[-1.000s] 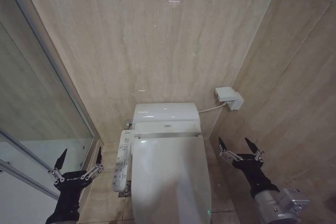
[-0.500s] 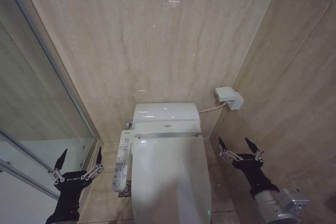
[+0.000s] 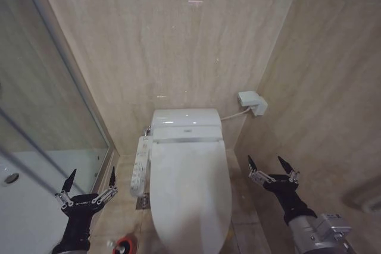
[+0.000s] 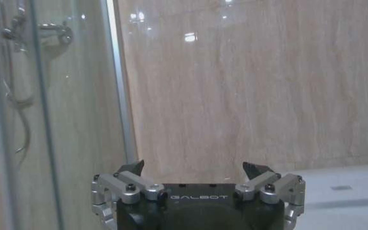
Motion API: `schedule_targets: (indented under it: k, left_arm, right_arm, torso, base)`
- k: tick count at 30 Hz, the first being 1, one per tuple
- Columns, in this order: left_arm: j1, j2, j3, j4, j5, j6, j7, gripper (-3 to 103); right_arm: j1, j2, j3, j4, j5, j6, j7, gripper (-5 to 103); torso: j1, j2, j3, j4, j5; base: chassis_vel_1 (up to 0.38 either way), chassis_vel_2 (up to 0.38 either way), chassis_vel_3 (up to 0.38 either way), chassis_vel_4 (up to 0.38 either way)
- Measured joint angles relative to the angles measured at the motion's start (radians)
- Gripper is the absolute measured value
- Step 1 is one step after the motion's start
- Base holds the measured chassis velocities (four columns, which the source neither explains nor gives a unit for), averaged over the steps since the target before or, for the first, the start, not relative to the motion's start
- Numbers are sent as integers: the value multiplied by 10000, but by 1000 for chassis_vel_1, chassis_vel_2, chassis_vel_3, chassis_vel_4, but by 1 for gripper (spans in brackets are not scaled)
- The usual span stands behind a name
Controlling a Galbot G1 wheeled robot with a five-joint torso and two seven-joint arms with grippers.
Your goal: Open the toilet lid, clean the toilet bowl with a toilet brush, close the toilet lid, and flush.
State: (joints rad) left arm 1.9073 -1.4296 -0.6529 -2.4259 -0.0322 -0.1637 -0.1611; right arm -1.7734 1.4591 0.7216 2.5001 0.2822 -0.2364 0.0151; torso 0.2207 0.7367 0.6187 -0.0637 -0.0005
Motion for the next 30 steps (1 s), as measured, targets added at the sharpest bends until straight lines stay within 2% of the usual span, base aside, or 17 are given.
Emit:
schedule_targets:
  k: [10, 11, 14, 18, 19, 21, 24, 30]
  left_arm:
    - [0, -1, 1, 2, -2, -2, 0, 100]
    - [-2, 0, 0, 3, -2, -3, 0, 100]
    - [0, -1, 0, 3, -2, -3, 0, 100]
    - [0, -1, 1, 5, -2, -3, 0, 100]
    - [1, -1, 0, 4, -2, -4, 0, 100]
    - [1, -2, 1, 4, -2, -3, 1, 100]
    - [0, -1, 1, 4, -2, -4, 0, 100]
    - [-3, -1, 1, 4, -3, -4, 0, 100]
  right_arm:
    - [-1, -1, 0, 0, 0, 0, 2, 100]
    - [-1, 1, 0, 1, 0, 0, 1, 100]
    - [-1, 0, 0, 0, 0, 0, 2, 100]
    - [-3, 0, 0, 1, 0, 0, 3, 100]
    - [-3, 0, 1, 0, 0, 0, 3, 100]
    - [-3, 0, 1, 0, 0, 0, 0, 100]
    - [-3, 0, 1, 0, 0, 0, 4, 100]
    - [3, 0, 0, 0, 0, 0, 0, 100]
  torso:
    - [0, 0, -1, -1, 9]
    - [-4, 3, -3, -6, -5]
    - [-2, 1, -1, 2, 11]
    - [-6, 3, -3, -4, -1]
    - [-8, 4, -3, -1, 13]
    - [-9, 5, -4, 1, 7]
    - [-9, 6, -4, -6, 9]
    - [8, -3, 2, 1, 5]
  base:
    - [299, -307, -300, 311]
    - [351, -369, -360, 357]
    - [391, -368, -361, 370]
    - [336, -369, -349, 353]
    - [313, -297, -248, 258]
    - [208, -236, -248, 207]
    - [95, -96, -130, 99]
    - [-46, 52, 60, -37]
